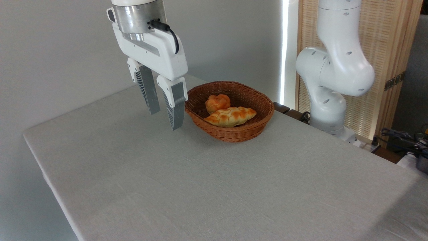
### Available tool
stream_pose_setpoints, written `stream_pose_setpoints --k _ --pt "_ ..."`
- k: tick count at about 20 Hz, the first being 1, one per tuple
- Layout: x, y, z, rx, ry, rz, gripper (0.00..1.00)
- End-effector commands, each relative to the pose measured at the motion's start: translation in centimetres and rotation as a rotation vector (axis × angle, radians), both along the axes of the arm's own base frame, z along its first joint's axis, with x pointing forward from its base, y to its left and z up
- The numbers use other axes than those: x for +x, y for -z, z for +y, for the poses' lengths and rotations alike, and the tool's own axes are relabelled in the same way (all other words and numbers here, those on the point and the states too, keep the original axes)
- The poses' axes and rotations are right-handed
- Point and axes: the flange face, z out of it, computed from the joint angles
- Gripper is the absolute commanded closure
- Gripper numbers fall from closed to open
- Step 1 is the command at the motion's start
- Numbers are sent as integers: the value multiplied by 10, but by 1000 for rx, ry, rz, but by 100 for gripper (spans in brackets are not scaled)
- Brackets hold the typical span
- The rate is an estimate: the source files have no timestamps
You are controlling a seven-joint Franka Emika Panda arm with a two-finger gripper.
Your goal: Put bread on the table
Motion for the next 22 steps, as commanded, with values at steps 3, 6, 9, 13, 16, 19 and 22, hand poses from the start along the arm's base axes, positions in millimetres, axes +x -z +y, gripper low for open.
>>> stream_pose_setpoints --k 3,6,9,13,16,19,22 --pt "4 -4 3 2 16 0 0" --pt "4 -5 4 1 15 -5 0" --pt "4 -5 4 1 15 -5 0" --pt "4 -5 2 2 16 -5 0" --pt "4 -5 2 1 16 -3 0" --pt "4 -5 2 1 10 -1 0" --pt "-3 4 -6 -3 19 22 0"
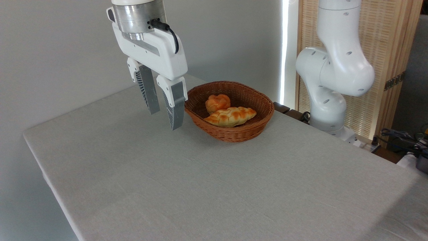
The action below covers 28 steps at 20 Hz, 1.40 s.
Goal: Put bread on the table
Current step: 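Lower the gripper into the basket over the round orange bun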
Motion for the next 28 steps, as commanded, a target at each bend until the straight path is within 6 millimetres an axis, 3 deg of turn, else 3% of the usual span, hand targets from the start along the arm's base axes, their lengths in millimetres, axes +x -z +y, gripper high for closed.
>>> stream_pose_setpoints --k 1,6,10,17,20,22,28 --pt "-8 3 -4 -6 17 21 0" --pt "-43 9 -24 -64 46 40 0" --pt "-98 20 -46 -81 94 59 0" --pt "-191 50 -110 -107 280 125 0" --pt "-223 57 -154 -91 366 155 0" --pt "-237 66 -175 -77 416 176 0" --pt "-263 117 -207 -46 491 156 0"
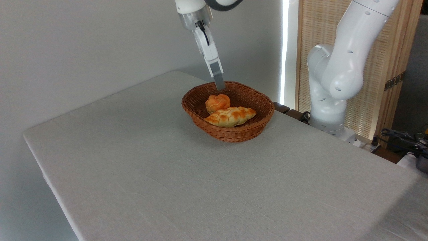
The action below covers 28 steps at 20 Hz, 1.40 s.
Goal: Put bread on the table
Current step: 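Lower the gripper into the basket over the round orange bun, then close the gripper on the round orange bun, then lift the bun out of the basket and carry it beside the basket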
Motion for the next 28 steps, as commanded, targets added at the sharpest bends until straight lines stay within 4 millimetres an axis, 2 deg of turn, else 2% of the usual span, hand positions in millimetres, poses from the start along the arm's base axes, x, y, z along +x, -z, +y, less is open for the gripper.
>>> stream_pose_setpoints --k 1,5,11,12,15,19,20,24,28 --pt "-13 34 -13 -18 19 -47 0" --pt "-16 64 -18 -33 26 -98 0" --pt "-21 80 -16 -14 35 -92 0" --pt "-22 82 -17 -10 37 -88 4" --pt "-23 84 -16 -8 38 -86 43" --pt "-20 93 -15 -28 28 -120 53" --pt "-21 95 -16 -31 29 -125 61" --pt "-20 96 -15 -30 32 -122 74" --pt "-20 95 -15 -30 31 -122 74"
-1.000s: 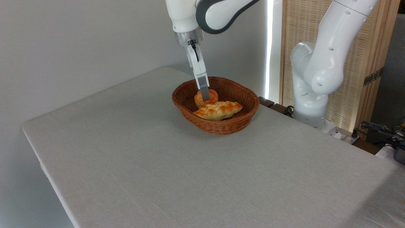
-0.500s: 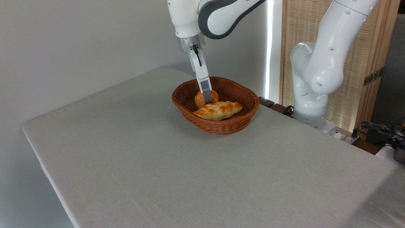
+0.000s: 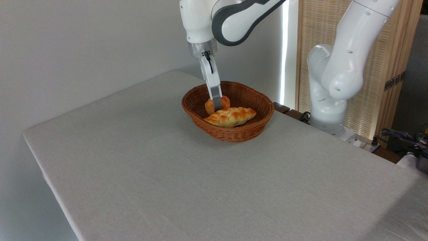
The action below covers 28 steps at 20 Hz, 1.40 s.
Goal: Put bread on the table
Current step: 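Lift the bun out of the basket and carry it beside the basket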
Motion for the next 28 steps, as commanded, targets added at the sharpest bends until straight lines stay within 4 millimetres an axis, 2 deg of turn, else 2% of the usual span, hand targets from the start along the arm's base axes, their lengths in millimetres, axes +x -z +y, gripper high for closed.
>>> stream_pose_setpoints --k 1,9,11,13,18,20,22,23,25,27,28 --pt "-1 5 0 -11 11 -10 74" --pt "-1 2 0 -14 7 -10 72" --pt "1 -9 -3 -25 2 -20 72" --pt "2 -31 -8 -19 -5 -3 71" --pt "19 -116 -15 -61 -38 -21 70" --pt "44 -140 -18 -69 -144 -52 69" --pt "92 -159 2 -62 -224 -102 68" --pt "110 -162 10 -65 -245 -117 67" --pt "158 -156 24 -49 -303 -143 66" --pt "198 -136 14 -30 -331 -159 66" --pt "211 -127 8 -26 -341 -166 66"
